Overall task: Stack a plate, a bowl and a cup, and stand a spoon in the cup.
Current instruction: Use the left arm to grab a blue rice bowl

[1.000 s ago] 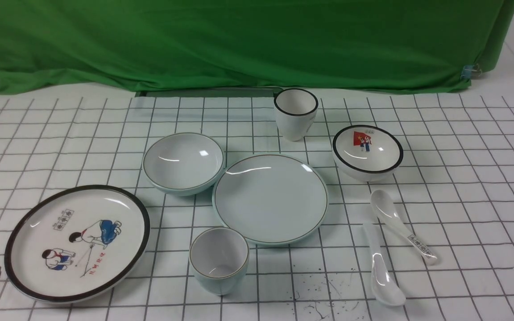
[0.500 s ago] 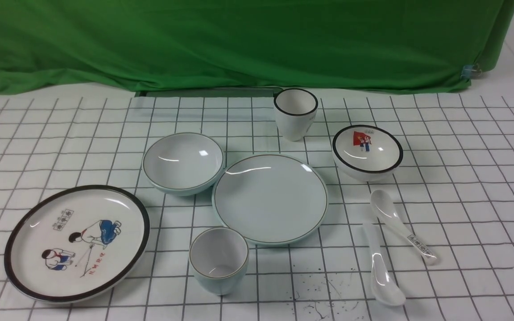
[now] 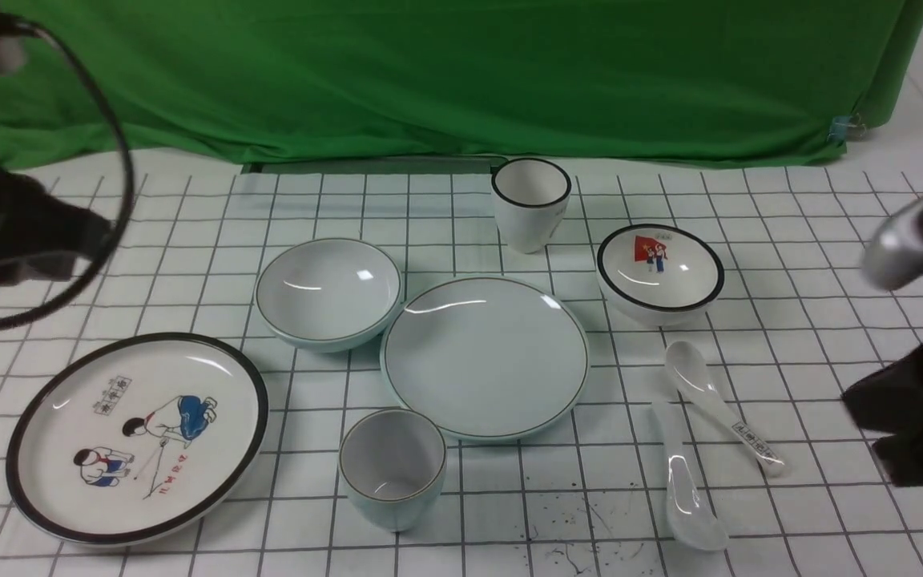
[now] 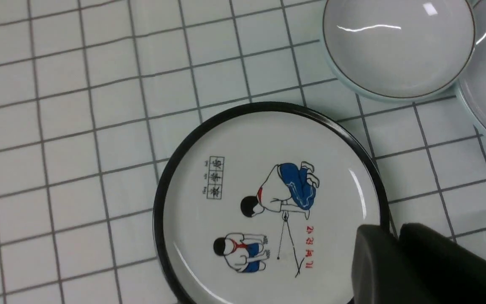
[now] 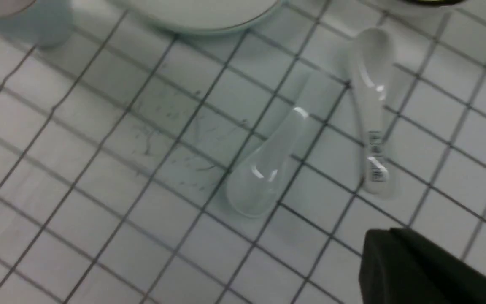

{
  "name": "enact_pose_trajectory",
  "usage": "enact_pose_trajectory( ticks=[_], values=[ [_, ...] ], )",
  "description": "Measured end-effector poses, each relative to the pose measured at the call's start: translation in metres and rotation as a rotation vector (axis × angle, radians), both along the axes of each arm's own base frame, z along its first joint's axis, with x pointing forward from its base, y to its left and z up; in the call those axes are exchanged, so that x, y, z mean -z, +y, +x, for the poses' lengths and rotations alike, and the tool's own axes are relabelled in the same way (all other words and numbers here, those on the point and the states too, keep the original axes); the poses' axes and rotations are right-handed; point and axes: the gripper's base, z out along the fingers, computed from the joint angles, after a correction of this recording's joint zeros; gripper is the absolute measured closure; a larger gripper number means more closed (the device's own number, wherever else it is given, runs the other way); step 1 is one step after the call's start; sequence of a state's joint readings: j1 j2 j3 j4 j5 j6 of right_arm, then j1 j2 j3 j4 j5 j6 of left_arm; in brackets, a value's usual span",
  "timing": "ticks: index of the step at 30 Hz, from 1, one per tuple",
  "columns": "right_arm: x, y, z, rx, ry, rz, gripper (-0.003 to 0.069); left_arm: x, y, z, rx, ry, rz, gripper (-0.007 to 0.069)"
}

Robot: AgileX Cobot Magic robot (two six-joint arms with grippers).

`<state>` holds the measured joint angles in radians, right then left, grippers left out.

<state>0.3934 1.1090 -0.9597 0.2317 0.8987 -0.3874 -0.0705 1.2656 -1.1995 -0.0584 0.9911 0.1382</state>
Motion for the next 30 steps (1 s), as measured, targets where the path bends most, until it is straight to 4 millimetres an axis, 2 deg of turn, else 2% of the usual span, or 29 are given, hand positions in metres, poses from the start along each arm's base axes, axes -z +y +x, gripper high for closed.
enact_pose_trajectory(
  ticks=[3,5,6,11,15,16,19,23,27,30],
  values=[
    [0.008,0.022,0.010,-0.104,0.068,-0.045,0.0650,0.009,-0.009,0.024,0.030,0.039,0.009,0.0517],
    [0.010,0.030,0.013,-0.132,0.089,-0.057,0.0650,0.015,-0.014,0.037,0.042,0.060,0.012,0.0464],
    [0.011,0.036,0.017,-0.149,0.097,-0.062,0.0650,0.022,-0.017,0.051,0.048,0.079,0.014,0.0405],
    [0.011,0.040,0.023,-0.155,0.094,-0.065,0.0650,0.046,-0.024,0.089,0.048,0.134,-0.003,0.0242],
    [0.010,0.041,0.025,-0.153,0.077,-0.058,0.0650,0.068,-0.029,0.121,0.042,0.139,-0.019,0.0181],
    [0.010,0.041,0.025,-0.154,0.075,-0.058,0.0650,0.071,-0.029,0.123,0.042,0.143,-0.018,0.0181],
    [0.009,0.042,0.028,-0.151,0.050,-0.047,0.0650,0.098,-0.033,0.152,0.036,0.150,-0.022,0.0184],
    [0.009,0.043,0.029,-0.153,0.036,-0.044,0.0650,0.125,-0.035,0.172,0.029,0.186,-0.021,0.0216],
    [0.008,0.043,0.029,-0.154,0.029,-0.041,0.0650,0.152,-0.037,0.185,0.013,0.226,-0.024,0.0295],
    [0.008,0.043,0.029,-0.153,0.025,-0.040,0.0650,0.167,-0.037,0.190,0.006,0.241,-0.025,0.0393]
  ],
)
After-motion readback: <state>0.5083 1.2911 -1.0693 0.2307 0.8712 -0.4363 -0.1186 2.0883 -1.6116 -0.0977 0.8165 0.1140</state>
